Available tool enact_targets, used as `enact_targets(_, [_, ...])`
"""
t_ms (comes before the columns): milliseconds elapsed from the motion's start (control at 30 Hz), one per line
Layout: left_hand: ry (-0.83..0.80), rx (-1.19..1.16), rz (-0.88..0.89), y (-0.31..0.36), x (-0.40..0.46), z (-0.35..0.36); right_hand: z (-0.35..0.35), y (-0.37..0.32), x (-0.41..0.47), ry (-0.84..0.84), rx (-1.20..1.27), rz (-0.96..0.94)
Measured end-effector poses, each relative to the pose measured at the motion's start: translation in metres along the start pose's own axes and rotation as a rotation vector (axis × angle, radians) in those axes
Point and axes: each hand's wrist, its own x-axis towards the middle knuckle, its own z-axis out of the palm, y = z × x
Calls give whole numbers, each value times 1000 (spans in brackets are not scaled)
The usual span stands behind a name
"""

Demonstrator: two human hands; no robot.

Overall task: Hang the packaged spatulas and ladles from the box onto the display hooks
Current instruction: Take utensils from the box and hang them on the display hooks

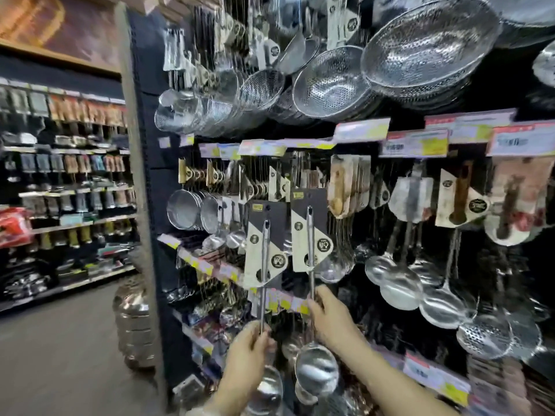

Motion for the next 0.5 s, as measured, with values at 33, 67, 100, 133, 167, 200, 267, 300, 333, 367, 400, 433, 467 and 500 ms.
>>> enact_targets(33, [-13, 31, 23, 2, 19, -4, 5, 0, 19, 25, 32, 0])
enact_targets(67, [-35, 57, 43, 6, 36, -8, 8, -2, 35, 41, 48, 18])
enact_targets(100, [-51, 60, 52, 12, 51, -12, 12, -3, 50, 54, 46, 23])
enact_targets(133, [-60, 61, 66, 15, 68, -16, 14, -7, 62, 70, 45, 36])
enact_targets(167, [-58, 65, 77, 17, 86, -20, 16, -8, 77, 92, 43, 39])
enact_targets(200, [-53, 71, 83, 17, 103, -22, 17, -11, 89, 118, 41, 50])
enact_targets(267, [-88, 40, 77, 16, 131, -22, 18, -14, 110, 181, 57, 54])
enact_targets(300, [-121, 12, 78, 16, 142, -21, 18, -15, 120, 215, 55, 52])
enact_targets(333, [-146, -7, 85, 16, 152, -18, 17, -17, 128, 245, 37, 58])
enact_targets(367, [-164, -20, 100, 16, 161, -16, 16, -18, 135, 269, 21, 59])
enact_targets(400, [-183, -35, 121, 14, 171, -14, 15, -22, 141, 291, 2, 60])
enact_targets(433, [-207, -39, 140, 13, 180, -12, 14, -25, 146, 319, -24, 53])
enact_targets(467, [-232, -30, 155, 10, 188, -10, 13, -29, 149, 350, -59, 48])
enact_targets(500, [-260, -11, 158, 9, 196, -9, 13, -31, 153, 380, -87, 47])
